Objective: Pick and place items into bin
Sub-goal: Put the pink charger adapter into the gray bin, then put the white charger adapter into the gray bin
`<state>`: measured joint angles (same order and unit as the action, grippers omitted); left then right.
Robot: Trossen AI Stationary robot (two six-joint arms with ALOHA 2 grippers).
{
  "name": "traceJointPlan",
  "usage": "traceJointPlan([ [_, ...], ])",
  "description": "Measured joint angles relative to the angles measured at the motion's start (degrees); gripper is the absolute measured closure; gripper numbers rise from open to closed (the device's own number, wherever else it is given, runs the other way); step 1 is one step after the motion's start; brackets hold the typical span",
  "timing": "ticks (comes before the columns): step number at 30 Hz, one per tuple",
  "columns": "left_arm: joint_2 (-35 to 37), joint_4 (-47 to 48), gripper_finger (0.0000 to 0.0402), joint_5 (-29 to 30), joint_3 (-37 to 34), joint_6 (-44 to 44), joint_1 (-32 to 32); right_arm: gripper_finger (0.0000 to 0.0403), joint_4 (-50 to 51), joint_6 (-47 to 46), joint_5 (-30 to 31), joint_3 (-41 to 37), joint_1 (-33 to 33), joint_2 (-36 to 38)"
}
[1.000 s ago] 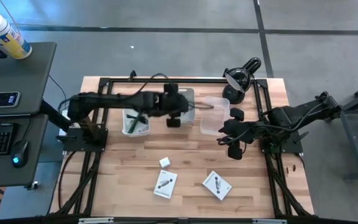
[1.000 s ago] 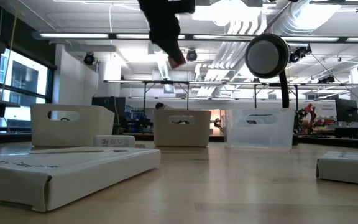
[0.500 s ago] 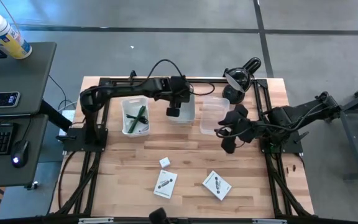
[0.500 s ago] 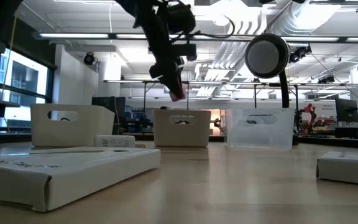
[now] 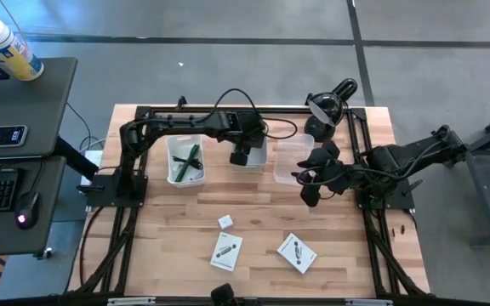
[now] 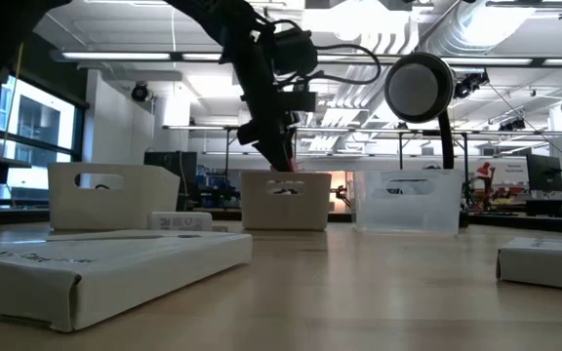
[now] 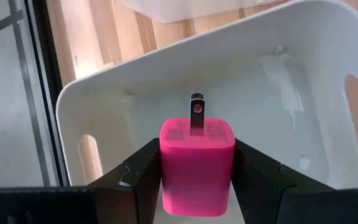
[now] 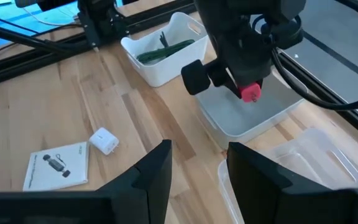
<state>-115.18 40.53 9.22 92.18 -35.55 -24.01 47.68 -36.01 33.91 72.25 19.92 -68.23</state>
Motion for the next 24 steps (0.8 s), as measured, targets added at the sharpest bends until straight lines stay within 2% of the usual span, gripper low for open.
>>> traceJointPlan([
  [9,0.0,0.9,0.0231,0.9,0.0,1.3,0.0,0.0258,0.0,0.0,-0.4,0.0,0.0,0.0],
  [20,0.2,1.1,0.0167,0.8,0.0,1.2,0.0,0.0258,0.0,0.9,-1.5,0.0,0.0,0.0],
  [24,1.5,3.0,0.0150,-1.3,2.1,-0.3,0.0,0.0258,0.1,2.8,-1.9,0.0,0.0,0.0],
])
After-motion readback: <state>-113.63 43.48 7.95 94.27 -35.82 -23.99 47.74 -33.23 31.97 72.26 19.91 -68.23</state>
